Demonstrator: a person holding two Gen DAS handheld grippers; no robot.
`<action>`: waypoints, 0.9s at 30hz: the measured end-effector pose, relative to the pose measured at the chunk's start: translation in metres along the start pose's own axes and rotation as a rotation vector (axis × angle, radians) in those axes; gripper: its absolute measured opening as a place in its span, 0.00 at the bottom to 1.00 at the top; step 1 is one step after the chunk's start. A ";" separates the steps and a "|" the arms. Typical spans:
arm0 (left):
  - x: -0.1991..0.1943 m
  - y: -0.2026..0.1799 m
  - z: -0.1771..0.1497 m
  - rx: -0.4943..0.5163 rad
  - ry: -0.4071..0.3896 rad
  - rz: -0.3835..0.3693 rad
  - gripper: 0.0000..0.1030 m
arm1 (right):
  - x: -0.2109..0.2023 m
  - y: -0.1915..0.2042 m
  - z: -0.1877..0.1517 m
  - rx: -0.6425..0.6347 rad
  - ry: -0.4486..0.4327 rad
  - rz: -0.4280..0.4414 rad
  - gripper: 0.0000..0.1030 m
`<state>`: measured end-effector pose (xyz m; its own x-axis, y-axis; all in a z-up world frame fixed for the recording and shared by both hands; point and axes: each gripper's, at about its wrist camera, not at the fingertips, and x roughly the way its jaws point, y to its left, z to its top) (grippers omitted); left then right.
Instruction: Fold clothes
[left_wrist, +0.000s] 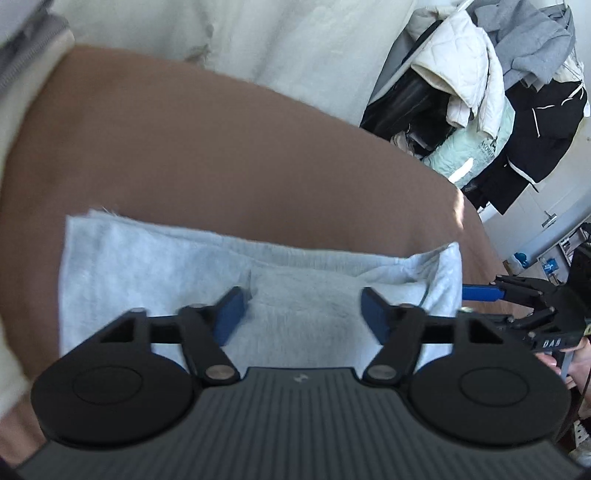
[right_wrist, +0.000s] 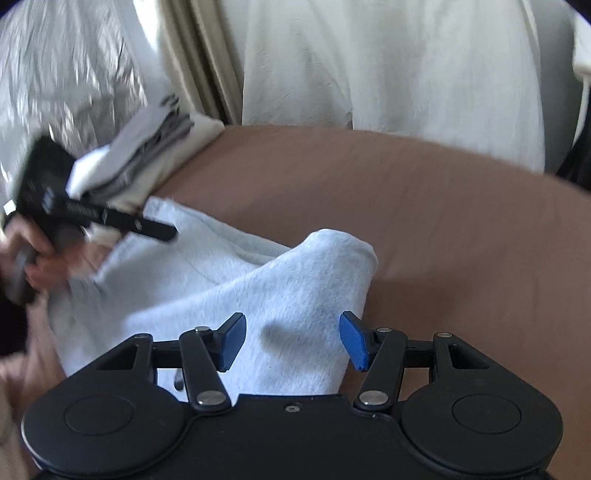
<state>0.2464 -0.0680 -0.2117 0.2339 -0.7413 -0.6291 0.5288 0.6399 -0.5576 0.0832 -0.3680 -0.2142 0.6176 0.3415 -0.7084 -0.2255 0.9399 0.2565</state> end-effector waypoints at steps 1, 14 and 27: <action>0.006 0.001 -0.002 -0.001 0.003 -0.008 0.69 | 0.001 -0.005 -0.003 0.020 -0.005 0.008 0.60; -0.022 -0.047 -0.025 0.208 -0.180 -0.048 0.14 | 0.006 -0.025 -0.029 0.141 -0.035 -0.016 0.61; -0.046 -0.044 -0.028 0.171 -0.228 -0.033 0.14 | 0.008 -0.031 -0.033 0.170 -0.045 -0.018 0.61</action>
<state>0.1891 -0.0567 -0.1737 0.3814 -0.8001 -0.4630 0.6646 0.5855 -0.4643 0.0703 -0.3945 -0.2494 0.6543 0.3212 -0.6847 -0.0860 0.9310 0.3546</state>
